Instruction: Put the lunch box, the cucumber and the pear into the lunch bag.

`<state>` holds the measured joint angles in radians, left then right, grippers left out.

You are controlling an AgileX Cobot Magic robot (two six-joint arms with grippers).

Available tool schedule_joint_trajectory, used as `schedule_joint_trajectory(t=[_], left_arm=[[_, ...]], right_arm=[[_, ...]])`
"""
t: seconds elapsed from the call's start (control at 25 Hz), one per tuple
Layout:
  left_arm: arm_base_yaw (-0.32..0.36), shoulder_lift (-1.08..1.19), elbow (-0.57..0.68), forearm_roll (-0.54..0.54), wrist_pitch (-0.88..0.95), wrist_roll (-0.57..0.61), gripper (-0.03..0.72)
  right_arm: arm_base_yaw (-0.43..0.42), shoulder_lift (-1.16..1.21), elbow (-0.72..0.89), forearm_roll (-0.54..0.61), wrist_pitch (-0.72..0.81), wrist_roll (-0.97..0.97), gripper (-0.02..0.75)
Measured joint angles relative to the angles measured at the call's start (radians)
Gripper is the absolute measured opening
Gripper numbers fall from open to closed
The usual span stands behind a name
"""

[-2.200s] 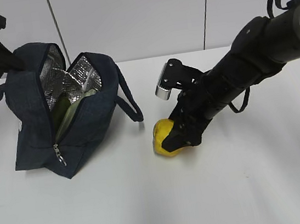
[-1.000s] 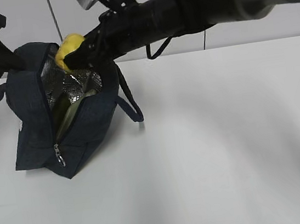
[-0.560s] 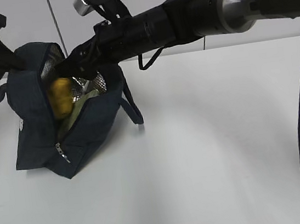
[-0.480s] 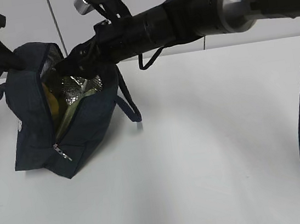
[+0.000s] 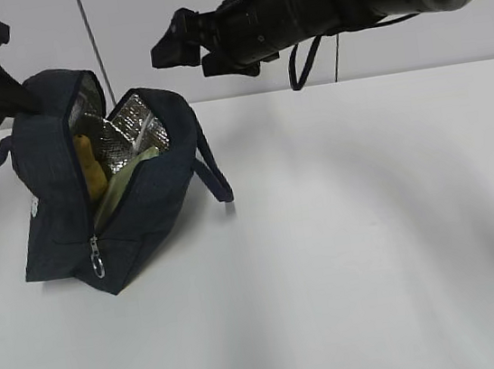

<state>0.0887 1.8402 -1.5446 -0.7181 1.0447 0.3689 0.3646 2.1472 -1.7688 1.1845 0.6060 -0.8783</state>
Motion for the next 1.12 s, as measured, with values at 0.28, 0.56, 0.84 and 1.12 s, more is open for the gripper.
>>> schedule_joint_trajectory(t=[0.28, 0.56, 0.84, 1.12], left_arm=[[0.0, 0.0, 0.0, -0.009, 0.001, 0.0, 0.007], [0.0, 0.0, 0.0, -0.009, 0.002, 0.0, 0.007], [0.0, 0.0, 0.0, -0.009, 0.004, 0.0, 0.007], [-0.013, 0.0, 0.0, -0.06, 0.021, 0.0, 0.007]], right_arm=[[-0.011, 0.004, 0.0, -0.158, 0.18, 0.282, 0.585], [-0.011, 0.085, -0.002, -0.126, 0.254, 0.316, 0.557], [-0.011, 0.089, -0.002, -0.085, 0.252, 0.304, 0.127], [-0.011, 0.08, -0.011, -0.095, 0.309, 0.295, -0.002]])
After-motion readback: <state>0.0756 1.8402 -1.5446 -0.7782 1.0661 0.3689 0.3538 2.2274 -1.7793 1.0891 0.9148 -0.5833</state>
